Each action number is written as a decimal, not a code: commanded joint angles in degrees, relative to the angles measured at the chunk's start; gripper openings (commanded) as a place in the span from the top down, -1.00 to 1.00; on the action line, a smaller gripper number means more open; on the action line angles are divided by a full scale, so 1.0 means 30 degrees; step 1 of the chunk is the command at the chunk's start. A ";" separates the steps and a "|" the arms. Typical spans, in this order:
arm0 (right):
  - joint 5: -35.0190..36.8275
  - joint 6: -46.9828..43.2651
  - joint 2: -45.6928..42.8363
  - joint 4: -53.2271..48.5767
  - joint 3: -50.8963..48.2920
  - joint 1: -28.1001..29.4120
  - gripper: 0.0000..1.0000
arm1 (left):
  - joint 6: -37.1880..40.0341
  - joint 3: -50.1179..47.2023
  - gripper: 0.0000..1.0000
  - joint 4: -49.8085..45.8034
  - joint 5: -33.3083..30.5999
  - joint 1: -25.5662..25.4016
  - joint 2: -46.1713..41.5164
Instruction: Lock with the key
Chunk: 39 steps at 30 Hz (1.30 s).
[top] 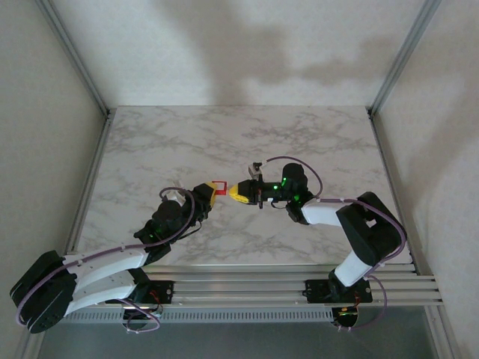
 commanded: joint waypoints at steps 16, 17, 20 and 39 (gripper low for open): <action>0.1091 -0.0934 -0.0961 -0.1147 -0.0415 -0.1054 1.00 | 0.0355 -0.0455 1.00 -0.0217 -0.3136 0.0536 -0.0985; 0.1113 -0.0928 -0.0989 -0.1160 -0.0403 -0.1064 1.00 | 0.0322 -0.0462 1.00 -0.0221 -0.3159 0.0536 -0.1012; 0.1109 -0.0930 -0.0983 -0.1140 -0.0394 -0.1060 1.00 | 0.0344 -0.0456 1.00 -0.0221 -0.3184 0.0536 -0.1019; 0.1114 -0.1039 -0.1330 -0.1376 -0.0428 -0.1062 1.00 | 0.0280 -0.0426 1.00 -0.0226 -0.3195 0.0536 -0.1008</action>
